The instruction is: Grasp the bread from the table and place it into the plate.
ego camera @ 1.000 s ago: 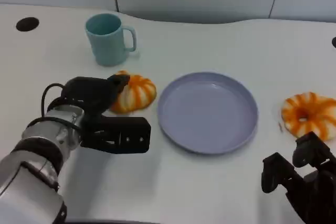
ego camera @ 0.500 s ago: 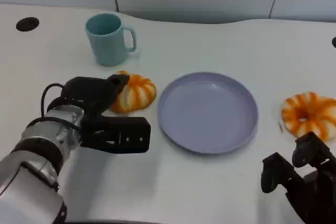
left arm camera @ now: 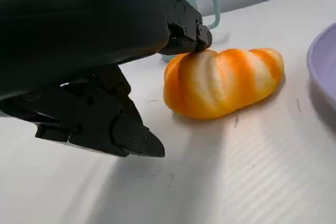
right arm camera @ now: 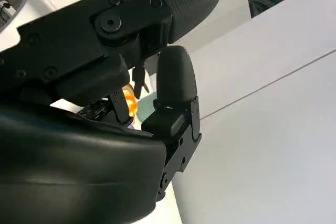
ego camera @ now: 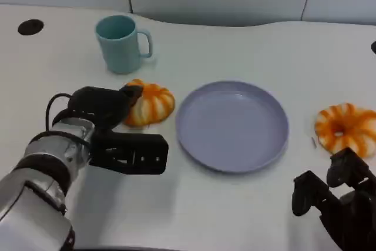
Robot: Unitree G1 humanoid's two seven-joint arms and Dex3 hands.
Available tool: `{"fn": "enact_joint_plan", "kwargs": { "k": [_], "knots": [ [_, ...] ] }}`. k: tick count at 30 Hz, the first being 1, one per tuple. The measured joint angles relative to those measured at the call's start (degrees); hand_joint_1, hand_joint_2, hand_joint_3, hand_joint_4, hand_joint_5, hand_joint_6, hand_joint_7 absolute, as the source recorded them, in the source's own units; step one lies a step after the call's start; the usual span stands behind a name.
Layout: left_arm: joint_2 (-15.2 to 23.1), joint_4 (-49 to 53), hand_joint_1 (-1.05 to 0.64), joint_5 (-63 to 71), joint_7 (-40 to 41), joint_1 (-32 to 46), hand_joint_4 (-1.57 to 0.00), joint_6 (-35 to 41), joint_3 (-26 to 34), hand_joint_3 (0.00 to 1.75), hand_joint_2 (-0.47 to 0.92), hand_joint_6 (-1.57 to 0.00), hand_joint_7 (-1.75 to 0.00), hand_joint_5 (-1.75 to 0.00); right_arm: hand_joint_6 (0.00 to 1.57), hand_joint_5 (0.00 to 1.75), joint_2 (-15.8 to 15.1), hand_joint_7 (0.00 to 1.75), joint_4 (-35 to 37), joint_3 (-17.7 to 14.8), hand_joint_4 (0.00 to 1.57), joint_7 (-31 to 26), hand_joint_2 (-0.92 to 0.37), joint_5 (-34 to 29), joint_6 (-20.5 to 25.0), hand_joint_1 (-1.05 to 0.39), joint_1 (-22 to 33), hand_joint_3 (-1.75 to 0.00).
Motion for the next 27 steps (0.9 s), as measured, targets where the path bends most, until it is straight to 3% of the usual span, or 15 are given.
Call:
{"fn": "enact_joint_plan", "kwargs": {
  "k": [10,13,15,17,19,21,23,27],
  "knots": [
    [0.0,0.0,-0.12,0.9,0.1,-0.4,-1.2,0.4,-1.3,0.0,0.9,-0.99,-0.01,-0.26,0.62,1.75,0.0,1.75,-0.1,0.0,0.77,-0.1,-0.87,-0.2,-0.1,-0.45,0.1,0.0],
    [0.0,0.0,-0.12,1.0,0.1,-0.4,-1.06,0.5,-1.4,0.0,0.9,-1.0,0.0,-0.54,0.62,1.75,0.0,1.75,-0.3,0.0,0.77,-0.4,-0.87,-0.5,-0.1,-0.45,0.2,0.0],
    [0.0,0.0,-0.12,1.0,0.1,-0.4,-1.02,0.5,-1.5,0.0,0.9,-1.0,0.0,-0.62,0.62,1.75,0.0,1.75,-0.3,0.0,0.77,-0.5,-0.87,-0.5,-0.1,-0.45,0.2,0.0],
    [0.0,0.0,-0.13,1.0,0.1,-0.4,-1.0,0.5,-1.5,0.0,0.9,-1.0,0.0,-0.62,0.62,1.75,0.0,1.75,-0.4,0.0,0.77,-0.5,-0.87,-0.6,-0.1,-0.45,0.2,0.0],
    [0.0,0.0,-0.14,1.0,0.1,-0.4,-1.06,0.5,-1.5,0.0,0.9,-1.0,-0.01,-0.51,0.62,1.75,0.0,1.75,-0.4,0.0,0.77,-0.5,-0.87,-0.6,-0.1,-0.44,0.2,0.0],
    [0.0,0.0,-0.13,1.1,0.1,-0.5,-1.0,0.7,-1.8,0.0,0.89,-1.02,0.0,-0.65,0.62,1.75,0.0,1.75,-0.3,0.0,0.77,-0.3,-0.87,-0.3,-0.1,-0.44,0.2,0.0],
    [0.0,0.0,-0.15,1.1,0.1,-0.6,-1.03,0.7,-2.1,0.0,0.9,-1.01,-0.01,-0.56,0.63,1.75,0.0,1.75,-0.2,-0.1,0.77,-0.2,-0.86,-0.2,0.0,-0.44,0.2,0.0],
    [0.0,0.0,-0.17,1.8,0.9,-0.6,-0.99,0.7,-2.7,0.02,0.92,-1.07,-0.01,-0.74,0.63,1.75,0.0,1.75,0.1,-0.1,0.77,-0.1,-0.87,-0.1,-0.1,-0.45,-0.1,0.0]
  ]
}}
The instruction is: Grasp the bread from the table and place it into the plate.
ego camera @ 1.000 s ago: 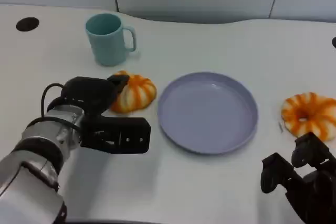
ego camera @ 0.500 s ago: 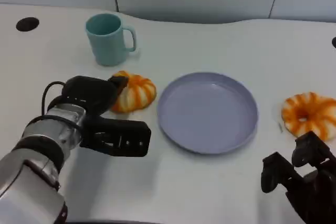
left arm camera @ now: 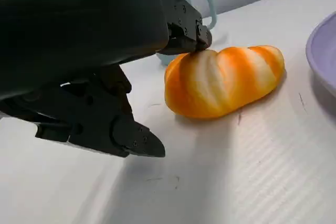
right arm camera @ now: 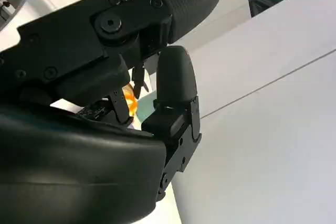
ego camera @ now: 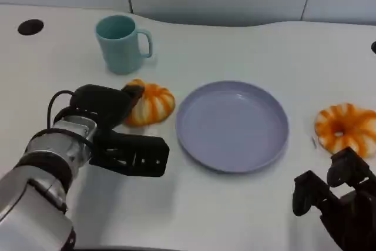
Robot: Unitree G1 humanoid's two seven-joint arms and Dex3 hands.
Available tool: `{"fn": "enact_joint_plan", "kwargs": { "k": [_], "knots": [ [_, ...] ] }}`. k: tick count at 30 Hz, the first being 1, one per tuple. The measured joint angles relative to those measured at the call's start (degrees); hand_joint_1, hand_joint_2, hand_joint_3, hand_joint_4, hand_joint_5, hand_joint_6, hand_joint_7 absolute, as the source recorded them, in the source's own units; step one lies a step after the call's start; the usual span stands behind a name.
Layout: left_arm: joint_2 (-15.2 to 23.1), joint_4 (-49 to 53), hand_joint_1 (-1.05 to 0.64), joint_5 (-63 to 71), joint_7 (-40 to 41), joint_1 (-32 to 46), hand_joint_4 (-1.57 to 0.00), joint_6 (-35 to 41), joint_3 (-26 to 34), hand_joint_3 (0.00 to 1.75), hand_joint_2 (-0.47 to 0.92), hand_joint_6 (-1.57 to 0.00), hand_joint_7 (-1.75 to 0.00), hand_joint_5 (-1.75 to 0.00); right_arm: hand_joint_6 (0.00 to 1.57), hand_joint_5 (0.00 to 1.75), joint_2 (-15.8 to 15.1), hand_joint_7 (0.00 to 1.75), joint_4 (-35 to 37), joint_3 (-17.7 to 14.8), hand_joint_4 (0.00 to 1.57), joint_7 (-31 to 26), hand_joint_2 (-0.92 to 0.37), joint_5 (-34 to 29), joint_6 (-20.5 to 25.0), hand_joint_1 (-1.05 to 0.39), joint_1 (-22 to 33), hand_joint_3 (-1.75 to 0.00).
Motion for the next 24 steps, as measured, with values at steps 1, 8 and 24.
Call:
{"fn": "enact_joint_plan", "kwargs": {
  "k": [1,8,24],
  "knots": [
    [0.0,0.0,-0.17,0.2,0.1,0.0,-0.91,0.0,-0.1,0.02,0.92,-1.09,-0.01,-0.91,0.63,1.75,0.0,1.75,0.1,0.0,0.77,0.0,-0.87,0.0,0.0,-0.46,-0.1,0.0],
    [0.0,0.1,-0.17,0.7,1.0,0.0,-0.74,0.0,-0.2,0.01,0.91,-1.2,-0.04,-1.34,0.63,1.75,0.0,1.75,0.3,0.0,0.77,0.1,-0.87,-0.1,-0.1,-0.46,-0.2,0.0],
    [0.0,0.2,-0.19,0.6,1.3,0.0,-0.81,0.5,-0.1,0.02,0.92,-1.11,-0.01,-1.08,0.63,1.75,0.0,1.75,1.4,-0.3,0.78,0.3,-0.87,-0.1,-0.2,-0.45,-1.3,0.0]
  ]
}}
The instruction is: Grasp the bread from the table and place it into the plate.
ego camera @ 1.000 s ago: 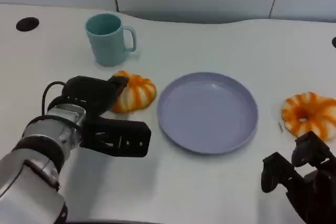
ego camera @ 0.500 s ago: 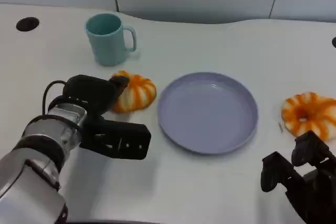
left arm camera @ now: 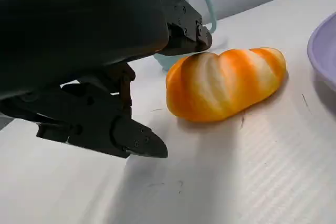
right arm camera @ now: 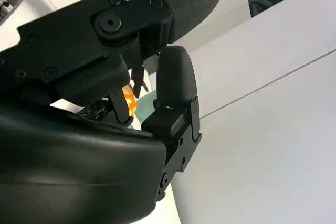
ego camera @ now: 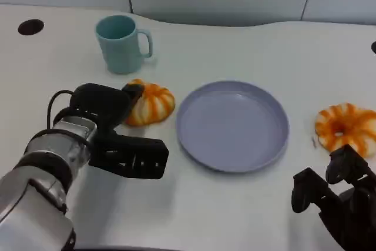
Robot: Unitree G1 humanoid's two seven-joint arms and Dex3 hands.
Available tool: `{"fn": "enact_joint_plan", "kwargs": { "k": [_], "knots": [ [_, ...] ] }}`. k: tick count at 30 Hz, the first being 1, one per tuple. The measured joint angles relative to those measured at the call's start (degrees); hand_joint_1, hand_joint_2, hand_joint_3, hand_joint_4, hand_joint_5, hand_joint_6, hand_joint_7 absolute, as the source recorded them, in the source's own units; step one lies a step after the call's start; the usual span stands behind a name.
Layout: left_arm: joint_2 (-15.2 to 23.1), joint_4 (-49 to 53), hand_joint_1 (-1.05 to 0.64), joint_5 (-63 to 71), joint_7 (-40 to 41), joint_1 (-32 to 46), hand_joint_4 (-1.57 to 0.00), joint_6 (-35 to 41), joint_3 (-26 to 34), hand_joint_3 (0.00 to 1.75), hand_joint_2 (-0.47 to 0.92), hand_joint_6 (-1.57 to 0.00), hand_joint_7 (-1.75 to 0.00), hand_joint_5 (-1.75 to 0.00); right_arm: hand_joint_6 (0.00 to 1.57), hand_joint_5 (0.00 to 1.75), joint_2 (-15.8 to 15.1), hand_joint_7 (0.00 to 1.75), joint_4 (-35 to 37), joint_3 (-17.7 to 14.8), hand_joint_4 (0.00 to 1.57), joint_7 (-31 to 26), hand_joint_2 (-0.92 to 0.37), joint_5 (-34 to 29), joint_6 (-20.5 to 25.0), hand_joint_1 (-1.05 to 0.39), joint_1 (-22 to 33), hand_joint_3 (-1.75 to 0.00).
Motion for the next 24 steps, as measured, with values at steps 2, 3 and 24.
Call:
{"fn": "enact_joint_plan", "kwargs": {
  "k": [2,3,24],
  "knots": [
    [0.0,0.0,-0.19,-0.1,-0.3,0.0,-0.82,0.0,0.2,0.02,0.92,-1.11,-0.01,-1.07,0.63,1.75,0.0,1.75,0.0,0.0,0.78,0.0,-0.87,0.0,-0.1,-0.45,0.0,0.0],
    [0.0,0.0,-0.19,-0.1,-0.4,0.0,-0.82,0.1,0.3,0.02,0.92,-1.11,-0.01,-1.06,0.63,1.75,0.0,1.75,0.0,0.0,0.78,0.0,-0.87,0.0,-0.1,-0.46,0.0,0.0],
    [-0.1,0.0,-0.17,-0.1,-0.8,0.0,-0.78,0.1,0.6,0.04,0.92,-1.14,-0.02,-1.13,0.63,1.75,-0.3,1.75,2.0,-1.1,0.77,1.8,-0.86,0.8,-0.1,-0.45,-1.2,0.0]
  ]
}}
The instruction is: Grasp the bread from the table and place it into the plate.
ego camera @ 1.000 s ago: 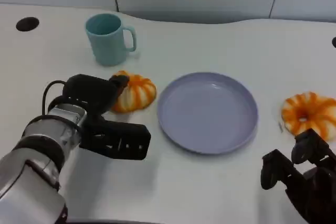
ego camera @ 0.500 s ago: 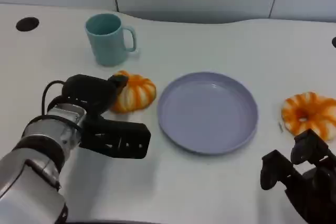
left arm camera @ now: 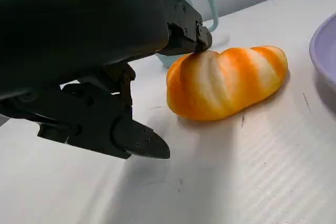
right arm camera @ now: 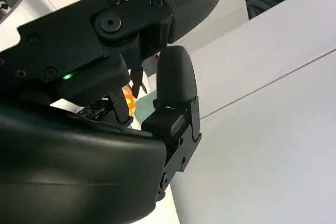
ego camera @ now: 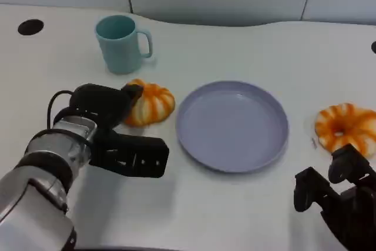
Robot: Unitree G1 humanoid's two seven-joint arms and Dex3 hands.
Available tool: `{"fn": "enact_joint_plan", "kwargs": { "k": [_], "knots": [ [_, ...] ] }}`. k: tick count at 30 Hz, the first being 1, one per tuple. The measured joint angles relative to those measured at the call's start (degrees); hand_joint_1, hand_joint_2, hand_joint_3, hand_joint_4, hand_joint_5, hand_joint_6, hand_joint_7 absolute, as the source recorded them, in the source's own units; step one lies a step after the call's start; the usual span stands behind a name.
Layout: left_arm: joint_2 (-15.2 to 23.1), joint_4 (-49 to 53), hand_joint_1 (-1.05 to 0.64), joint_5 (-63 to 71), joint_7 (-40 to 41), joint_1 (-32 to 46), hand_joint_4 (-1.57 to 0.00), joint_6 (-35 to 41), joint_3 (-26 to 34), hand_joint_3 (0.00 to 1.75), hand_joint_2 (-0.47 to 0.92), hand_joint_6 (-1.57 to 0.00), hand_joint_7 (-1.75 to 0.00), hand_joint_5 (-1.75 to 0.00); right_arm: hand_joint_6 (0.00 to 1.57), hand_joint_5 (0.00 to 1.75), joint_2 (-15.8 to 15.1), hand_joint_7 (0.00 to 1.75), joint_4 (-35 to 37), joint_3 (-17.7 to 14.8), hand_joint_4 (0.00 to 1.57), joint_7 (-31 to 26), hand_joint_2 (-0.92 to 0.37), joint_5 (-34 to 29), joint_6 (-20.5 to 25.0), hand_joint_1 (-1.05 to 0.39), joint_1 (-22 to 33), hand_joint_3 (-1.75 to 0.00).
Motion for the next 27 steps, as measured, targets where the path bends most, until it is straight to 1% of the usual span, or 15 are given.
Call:
{"fn": "enact_joint_plan", "kwargs": {
  "k": [7,8,10,11,21,27],
  "knots": [
    [0.0,0.0,-0.17,0.0,0.0,0.0,-0.78,0.0,0.0,0.05,0.92,-1.14,-0.02,-1.14,0.63,1.75,0.0,1.75,0.0,0.0,0.77,-0.1,-0.86,0.0,0.0,-0.45,0.0,0.0],
    [0.0,0.0,-0.18,0.0,0.0,0.0,-0.83,0.0,0.0,0.04,0.92,-1.11,-0.01,-1.01,0.63,1.75,0.0,1.75,0.0,0.0,0.78,-0.1,-0.86,0.0,0.0,-0.46,0.0,0.0],
    [-0.1,0.0,-0.19,0.0,0.0,0.0,-0.87,0.3,0.0,0.04,0.92,-1.09,-0.01,-0.91,0.63,1.75,0.0,1.75,0.0,0.0,0.79,-0.2,-0.87,-0.2,0.0,-0.47,0.0,0.0],
    [-0.1,0.0,-0.19,0.0,0.0,0.0,-0.87,0.5,0.0,0.04,0.92,-1.09,-0.01,-0.9,0.63,1.75,0.0,1.75,0.0,0.0,0.79,-0.2,-0.87,-0.3,0.0,-0.47,0.1,0.0],
    [-0.2,0.0,-0.19,0.0,0.0,0.0,-0.89,0.9,-0.2,0.04,0.92,-1.09,0.0,-0.86,0.63,1.75,0.0,1.75,0.0,0.0,0.79,-0.3,-0.87,-1.0,0.0,-0.47,0.2,0.0],
    [-0.3,0.0,-0.2,0.0,0.0,0.0,-0.88,0.9,-0.1,0.06,0.92,-1.09,-0.01,-0.9,0.63,1.75,0.0,1.75,-0.2,0.0,0.79,-0.6,-0.87,-1.5,-0.1,-0.47,0.5,0.0]
  ]
}}
